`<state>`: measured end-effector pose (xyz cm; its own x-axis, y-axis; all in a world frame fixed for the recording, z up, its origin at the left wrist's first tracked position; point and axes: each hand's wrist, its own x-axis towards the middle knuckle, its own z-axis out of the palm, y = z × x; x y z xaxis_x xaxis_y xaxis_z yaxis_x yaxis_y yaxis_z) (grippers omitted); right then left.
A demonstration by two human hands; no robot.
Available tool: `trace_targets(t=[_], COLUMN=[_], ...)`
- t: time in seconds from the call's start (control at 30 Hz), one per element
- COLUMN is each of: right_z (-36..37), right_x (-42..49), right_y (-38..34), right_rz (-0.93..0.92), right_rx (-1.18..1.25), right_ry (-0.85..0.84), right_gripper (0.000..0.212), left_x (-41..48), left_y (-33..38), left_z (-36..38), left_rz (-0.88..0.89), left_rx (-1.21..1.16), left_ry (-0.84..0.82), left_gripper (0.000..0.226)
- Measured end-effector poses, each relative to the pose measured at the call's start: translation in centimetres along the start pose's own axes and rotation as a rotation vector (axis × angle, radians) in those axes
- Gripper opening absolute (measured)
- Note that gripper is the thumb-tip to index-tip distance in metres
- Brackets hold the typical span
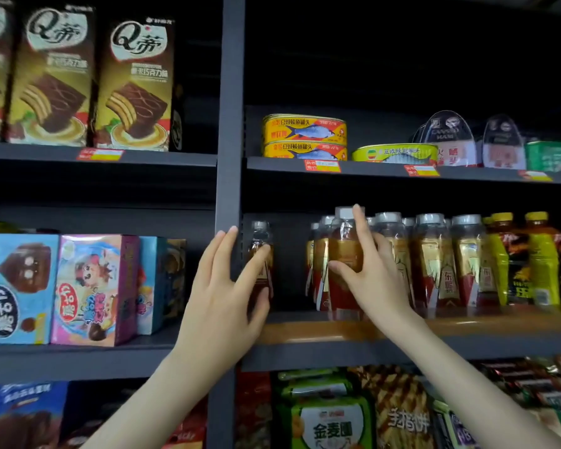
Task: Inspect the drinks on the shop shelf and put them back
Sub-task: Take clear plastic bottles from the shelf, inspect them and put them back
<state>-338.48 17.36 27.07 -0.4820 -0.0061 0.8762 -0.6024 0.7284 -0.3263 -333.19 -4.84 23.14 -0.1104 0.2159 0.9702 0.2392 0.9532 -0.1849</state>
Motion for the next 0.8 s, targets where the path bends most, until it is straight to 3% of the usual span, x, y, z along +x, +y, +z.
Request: trace_targets(t=[0.1,0.23,0.33,0.67,0.8], right_z=[0.2,-1.0,-1.2,1.1,2.4], right_x=[0.8,0.6,0.6,0.2,0.6], right_y=[0.3,0.9,1.3,-0.9,-3.4], right_rz=[0.015,0.127,0.107,0.003,-0.211], right_rx=[-0.069,0.078,0.035,-0.41,-0.558], right_ry=[-0.085,-0.353,-0.416,-0.254,-0.112], right_gripper=[0.096,0.091,0.096,0.096,0.099], left_x=[-0.1,-0.3,-0.1,0.8,1.5], left_y=[-0.9,-2.2,-1.8,-2.3,-3.6], left_z=[0.7,1.2,1.3,1.0,0.3], left_rz=[0.032,0.087,0.047,-0.074,-0.027], left_rx=[0.006,-0.002,-0.005,0.058,0.056], left_ry=[0.024,0.057,0.129,0.191,0.178], left_gripper=[0.048,0.046,0.047,0.058,0.053])
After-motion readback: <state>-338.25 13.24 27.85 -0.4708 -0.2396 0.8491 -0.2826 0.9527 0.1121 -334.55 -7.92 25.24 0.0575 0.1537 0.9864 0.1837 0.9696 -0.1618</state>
